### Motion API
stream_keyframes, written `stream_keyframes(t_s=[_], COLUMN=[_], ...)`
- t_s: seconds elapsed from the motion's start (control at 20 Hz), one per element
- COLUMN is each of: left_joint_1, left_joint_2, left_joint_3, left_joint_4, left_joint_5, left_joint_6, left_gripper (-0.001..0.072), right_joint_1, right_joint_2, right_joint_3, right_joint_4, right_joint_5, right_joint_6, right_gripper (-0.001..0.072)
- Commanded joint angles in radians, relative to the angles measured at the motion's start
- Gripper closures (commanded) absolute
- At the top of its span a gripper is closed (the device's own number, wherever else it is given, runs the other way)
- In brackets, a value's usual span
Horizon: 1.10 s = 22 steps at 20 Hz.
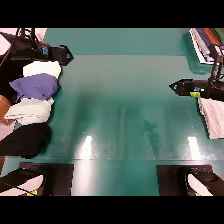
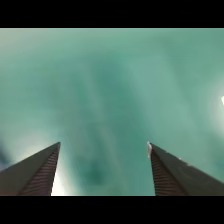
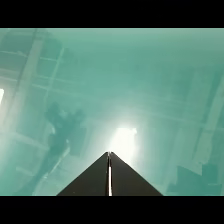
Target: Fold the shirts.
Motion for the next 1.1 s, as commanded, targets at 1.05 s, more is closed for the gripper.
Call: stream_keyframes(t_s=[1.05], left_joint_1=[0.316], left_joint_2=[-0.677], left_joint_3=[0.224], left_joint_4=[0.198], left_joint_5=[0.212], left_joint_6=[-0.065], left_gripper=[0.0108], right_joint_1=[0.000], right_joint_2=[0.001], right_joint_3=[0.000], right_joint_4=[0.001], right_joint_5=[-0.008], right_joint_6=[0.017], right_gripper=[0.0696])
